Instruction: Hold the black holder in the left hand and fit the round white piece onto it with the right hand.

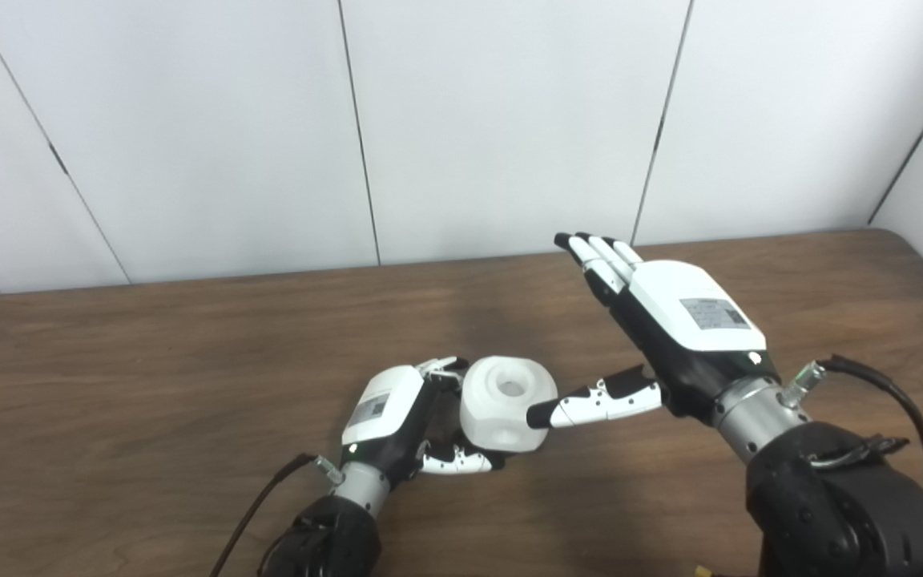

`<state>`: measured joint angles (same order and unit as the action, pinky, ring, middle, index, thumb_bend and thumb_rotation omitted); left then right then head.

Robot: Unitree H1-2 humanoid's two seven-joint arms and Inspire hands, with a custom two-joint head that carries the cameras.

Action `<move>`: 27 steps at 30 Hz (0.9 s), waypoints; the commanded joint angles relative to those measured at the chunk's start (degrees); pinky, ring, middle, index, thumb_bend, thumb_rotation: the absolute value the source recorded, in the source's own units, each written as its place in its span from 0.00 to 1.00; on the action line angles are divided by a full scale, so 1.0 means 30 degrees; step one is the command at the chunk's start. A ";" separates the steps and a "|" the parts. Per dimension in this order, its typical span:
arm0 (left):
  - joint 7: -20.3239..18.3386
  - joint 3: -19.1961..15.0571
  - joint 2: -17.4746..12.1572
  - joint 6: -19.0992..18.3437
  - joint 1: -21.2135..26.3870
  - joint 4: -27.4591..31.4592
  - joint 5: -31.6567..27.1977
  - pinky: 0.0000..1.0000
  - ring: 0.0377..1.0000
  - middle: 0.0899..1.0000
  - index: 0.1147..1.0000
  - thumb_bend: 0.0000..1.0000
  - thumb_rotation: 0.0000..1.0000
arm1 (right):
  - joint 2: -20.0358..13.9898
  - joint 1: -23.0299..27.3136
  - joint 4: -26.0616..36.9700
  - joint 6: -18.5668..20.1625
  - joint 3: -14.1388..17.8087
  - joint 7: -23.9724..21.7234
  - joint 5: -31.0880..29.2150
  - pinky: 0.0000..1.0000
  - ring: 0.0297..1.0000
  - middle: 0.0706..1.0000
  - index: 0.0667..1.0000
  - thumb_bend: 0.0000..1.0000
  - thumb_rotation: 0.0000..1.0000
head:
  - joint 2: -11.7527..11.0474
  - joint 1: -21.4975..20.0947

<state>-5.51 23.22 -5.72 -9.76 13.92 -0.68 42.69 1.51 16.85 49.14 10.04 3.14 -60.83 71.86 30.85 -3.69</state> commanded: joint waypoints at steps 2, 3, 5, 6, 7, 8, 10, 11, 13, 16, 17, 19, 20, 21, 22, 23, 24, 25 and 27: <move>-0.1087 0.0010 -0.0168 -0.1031 -0.0145 -0.0176 -0.0215 0.98 0.91 0.89 0.42 0.52 0.05 | -0.0045 0.0530 0.0525 0.0004 0.0036 0.0445 -0.0192 0.80 1.00 1.00 1.00 1.00 0.63 | 0.0005 -0.0046; -0.1174 0.0027 -0.0199 -0.1080 -0.0140 -0.0122 -0.0207 0.98 0.91 0.90 0.43 0.52 0.05 | -0.0043 0.0513 0.0513 0.0000 0.0010 0.0496 -0.0190 0.80 1.00 1.00 1.00 1.00 0.63 | 0.0005 -0.0046; -0.1371 0.0031 -0.0224 -0.1200 -0.0138 -0.0042 -0.0167 0.97 0.91 0.90 0.43 0.52 0.05 | -0.0021 0.0475 0.0499 0.0011 -0.0037 0.0538 -0.0141 0.79 1.00 1.00 1.00 1.00 0.63 | 0.0024 -0.0034; -0.1447 0.0032 -0.0229 -0.1241 -0.0134 -0.0010 -0.0142 0.97 0.91 0.91 0.43 0.52 0.05 | -0.0010 0.0468 0.0498 0.0025 -0.0052 0.0524 -0.0115 0.80 1.00 1.00 1.00 1.00 0.62 | 0.0024 -0.0034; -0.1497 0.0033 -0.0232 -0.1270 -0.0132 0.0013 -0.0125 0.96 0.91 0.91 0.43 0.52 0.05 | -0.0006 0.0465 0.0498 0.0036 -0.0061 0.0513 -0.0099 0.80 1.00 1.00 1.00 1.00 0.62 | 0.0024 -0.0034; -0.1545 0.0048 -0.0241 -0.1312 -0.0125 0.0042 -0.0090 0.96 0.91 0.91 0.43 0.52 0.05 | -0.0012 0.0454 0.0499 0.0008 -0.0091 0.0502 -0.0065 0.80 1.00 1.00 1.00 1.00 0.62 | 0.0024 -0.0034; -0.1574 0.0063 -0.0247 -0.1343 -0.0124 0.0076 -0.0060 0.92 0.90 0.90 0.55 0.79 0.01 | -0.0023 0.0435 0.0502 -0.0023 -0.0132 0.0502 -0.0039 0.80 1.00 1.00 1.00 1.00 0.63 | 0.0024 -0.0034; -0.1629 0.0079 -0.0256 -0.1390 -0.0118 0.0105 -0.0044 0.91 0.90 0.90 0.58 0.85 0.00 | -0.0026 0.0425 0.0502 -0.0035 -0.0148 0.0509 -0.0028 0.80 1.00 1.00 1.00 1.00 0.63 | 0.0024 -0.0034; -0.1733 0.0117 -0.0275 -0.1500 -0.0079 0.0150 0.0003 0.91 0.90 0.90 0.60 0.88 0.00 | -0.0028 0.0436 0.0477 -0.0051 -0.0175 0.0529 -0.0002 0.81 1.00 1.00 1.00 1.00 0.63 | 0.0051 -0.0034; -0.1771 0.0154 -0.0271 -0.1646 -0.0053 0.0172 0.0089 0.91 0.89 0.90 0.62 0.89 0.00 | 0.0007 0.0443 0.0469 -0.0052 -0.0210 0.0520 0.0060 0.81 1.00 1.00 1.00 1.00 0.64 | 0.0066 -0.0022; -0.1758 0.0158 -0.0267 -0.1656 -0.0051 0.0158 0.0117 0.91 0.89 0.90 0.63 0.90 0.00 | 0.0012 0.0437 0.0462 -0.0049 -0.0218 0.0542 0.0053 0.81 1.00 1.00 1.00 1.00 0.63 | 0.0066 -0.0022; -0.1782 0.0154 -0.0259 -0.1695 -0.0054 0.0165 0.0141 0.91 0.89 0.89 0.63 0.90 0.00 | -0.0013 0.0421 0.0439 -0.0095 -0.0250 0.0633 0.0019 0.81 1.00 1.00 1.00 1.00 0.63 | 0.0066 -0.0022; -0.1773 0.0160 -0.0260 -0.1689 -0.0053 0.0162 0.0160 0.91 0.89 0.89 0.64 0.90 0.00 | -0.0013 0.0421 0.0433 -0.0093 -0.0256 0.0641 0.0015 0.81 1.00 1.00 1.00 1.00 0.63 | 0.0066 -0.0022; -0.1752 0.0164 -0.0260 -0.1672 -0.0052 0.0155 0.0173 0.91 0.89 0.89 0.65 0.91 0.00 | -0.0008 0.0427 0.0431 -0.0076 -0.0255 0.0629 0.0008 0.81 1.00 1.00 1.00 1.00 0.63 | 0.0066 -0.0022; -0.1755 0.0184 -0.0263 -0.1705 -0.0042 0.0159 0.0231 0.90 0.88 0.89 0.65 0.91 0.00 | -0.0008 0.0433 0.0425 -0.0062 -0.0254 0.0631 -0.0012 0.81 1.00 1.00 1.00 1.00 0.63 | 0.0066 -0.0022; -0.1797 0.0203 -0.0270 -0.1763 -0.0017 0.0160 0.0284 0.90 0.88 0.89 0.66 0.91 0.00 | -0.0007 0.0445 0.0413 -0.0034 -0.0245 0.0634 -0.0043 0.81 1.00 1.00 1.00 1.00 0.63 | 0.0086 0.0006; -0.1833 0.0214 -0.0269 -0.1825 0.0001 0.0165 0.0323 0.90 0.88 0.89 0.67 0.92 0.01 | -0.0004 0.0454 0.0406 -0.0013 -0.0238 0.0631 -0.0062 0.82 1.00 1.00 1.00 1.00 0.63 | 0.0086 0.0006; -0.1860 0.0219 -0.0267 -0.1867 0.0012 0.0168 0.0347 0.90 0.88 0.89 0.68 0.92 0.02 | -0.0002 0.0459 0.0402 0.0000 -0.0233 0.0630 -0.0073 0.82 1.00 1.00 1.00 1.00 0.63 | 0.0086 0.0006; -0.1830 0.0213 -0.0256 -0.1882 0.0027 0.0154 0.0366 0.90 0.88 0.89 0.68 0.93 0.02 | 0.0037 0.0494 0.0429 0.0042 -0.0229 0.0530 -0.0017 0.83 1.00 1.00 1.00 1.00 0.62 | 0.0086 0.0006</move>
<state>-8.90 23.41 -5.83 -12.69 14.70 0.74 43.19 1.52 16.82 49.14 10.57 2.65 -60.67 72.16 31.03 -3.60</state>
